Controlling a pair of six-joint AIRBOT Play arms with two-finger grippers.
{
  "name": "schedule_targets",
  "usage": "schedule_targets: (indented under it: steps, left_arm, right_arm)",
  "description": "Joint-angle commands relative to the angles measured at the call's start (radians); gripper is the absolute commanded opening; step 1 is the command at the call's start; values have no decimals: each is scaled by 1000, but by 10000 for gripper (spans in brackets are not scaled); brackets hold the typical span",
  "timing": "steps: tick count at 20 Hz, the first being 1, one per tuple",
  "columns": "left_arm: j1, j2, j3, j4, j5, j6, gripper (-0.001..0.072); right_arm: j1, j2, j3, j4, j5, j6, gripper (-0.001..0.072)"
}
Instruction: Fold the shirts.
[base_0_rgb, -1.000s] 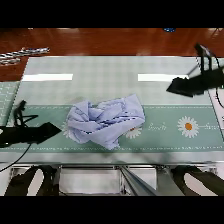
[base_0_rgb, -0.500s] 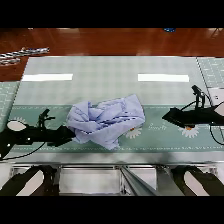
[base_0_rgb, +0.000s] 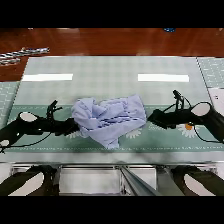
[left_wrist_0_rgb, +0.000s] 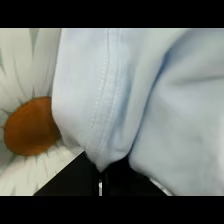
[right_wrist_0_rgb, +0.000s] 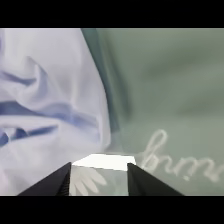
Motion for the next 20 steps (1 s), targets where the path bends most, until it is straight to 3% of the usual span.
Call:
schedule_targets:
  steps: [1, 5, 6, 7, 9, 10, 11, 15, 20]
  left_arm:
    - [-5, -5, 51, -26, -44, 10, 15]
    - [-5, -5, 56, -26, -46, 10, 15]
    - [-5, -5, 57, -27, -45, 9, 15]
    - [-5, -5, 58, -27, -46, 5, 15]
    - [-5, -5, 87, -52, -68, -25, 15]
    - [-5, -5, 121, -72, -87, -24, 15]
    - [-5, -2, 169, -72, -108, -25, 15]
    - [36, 50, 508, -71, -238, -47, 15]
    - [172, 147, 1064, -71, -264, -132, 15]
  right_arm:
    - [28, -150, 51, 77, -40, -12, 407]
    - [29, -269, 121, 136, -11, -50, 403]
    - [29, -284, 137, 170, -10, -75, 353]
    - [29, -294, 156, 212, -5, -111, 249]
    - [29, -310, 206, 260, -5, -170, 150]
    - [29, -321, 236, 259, 5, -180, 58]
    - [29, -330, 274, 260, 35, -203, 21]
    - [21, -274, 527, 219, 214, -225, 20]
    - [-43, -94, 1094, 32, 267, -108, 20]
